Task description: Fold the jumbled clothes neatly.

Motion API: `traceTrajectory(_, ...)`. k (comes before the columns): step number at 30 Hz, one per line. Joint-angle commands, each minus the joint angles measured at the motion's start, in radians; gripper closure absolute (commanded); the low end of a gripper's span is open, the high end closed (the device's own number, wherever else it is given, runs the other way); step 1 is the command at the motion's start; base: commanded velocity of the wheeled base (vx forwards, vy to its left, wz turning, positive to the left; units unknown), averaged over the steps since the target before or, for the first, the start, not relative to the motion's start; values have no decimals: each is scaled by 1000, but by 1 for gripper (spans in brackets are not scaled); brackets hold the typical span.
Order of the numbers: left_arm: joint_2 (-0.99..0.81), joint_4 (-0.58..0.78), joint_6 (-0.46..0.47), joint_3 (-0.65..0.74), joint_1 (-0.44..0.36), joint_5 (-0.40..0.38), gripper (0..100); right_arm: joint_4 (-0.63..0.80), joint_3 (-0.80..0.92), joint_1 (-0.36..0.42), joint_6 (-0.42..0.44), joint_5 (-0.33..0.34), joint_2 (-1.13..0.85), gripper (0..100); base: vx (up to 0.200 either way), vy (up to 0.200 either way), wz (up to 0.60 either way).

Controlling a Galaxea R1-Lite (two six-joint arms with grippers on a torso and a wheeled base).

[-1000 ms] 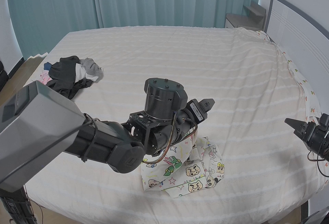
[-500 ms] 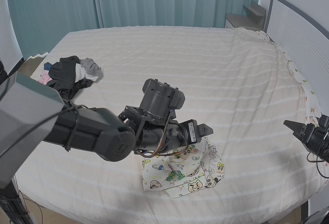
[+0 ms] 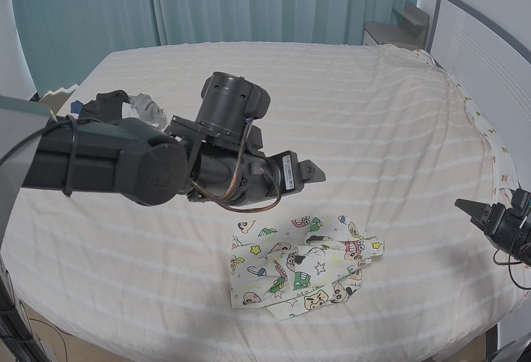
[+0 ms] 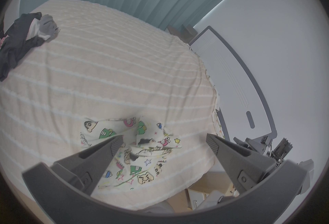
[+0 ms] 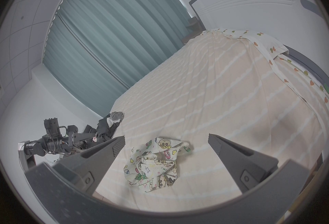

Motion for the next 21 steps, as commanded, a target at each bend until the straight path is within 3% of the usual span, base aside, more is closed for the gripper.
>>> traceTrajectory(1, -170, -5, -11, 209, 35, -8, 0, -2, 28, 60, -5, 2, 44, 0, 0, 0, 0)
traceTrajectory(3, -276, -30, -71, 361, 70, -13, 0, -3, 40, 140, 3, -3, 61, 0, 0, 0, 0)
traceTrajectory(4, -276, -30, -71, 361, 70, -13, 0, -3, 40, 140, 3, -3, 61, 0, 0, 0, 0)
traceTrajectory(5, -357, -120, -177, 503, 95, -39, 0, -5, 40, 220, 13, -5, 86, 0, 0, 0, 0)
traceTrajectory(6, -395, -175, -224, 572, 121, -57, 0, -6, 34, 257, 18, -6, 109, 0, 0, 0, 0)
traceTrajectory(11, -523, -410, -316, 890, 231, -109, 0, -9, -80, 444, 76, -67, 238, 0, 0, 0, 0)
traceTrajectory(12, -530, -451, -318, 937, 245, -111, 0, -8, -101, 476, 89, -95, 268, 0, 0, 0, 0)
traceTrajectory(13, -529, -559, -319, 1046, 273, -112, 0, -8, -153, 559, 107, -184, 350, 0, 0, 0, 0)
traceTrajectory(17, -489, -801, -355, 1217, 316, -146, 0, -14, -238, 692, 90, -386, 523, 0, 0, 0, 0)
traceTrajectory(19, -468, -893, -402, 1267, 322, -171, 0, -8, -271, 742, 46, -443, 578, 0, 0, 0, 0)
traceTrajectory(21, -423, -998, -447, 1316, 342, -206, 0, -8, -302, 775, -88, -508, 646, 0, 0, 0, 0)
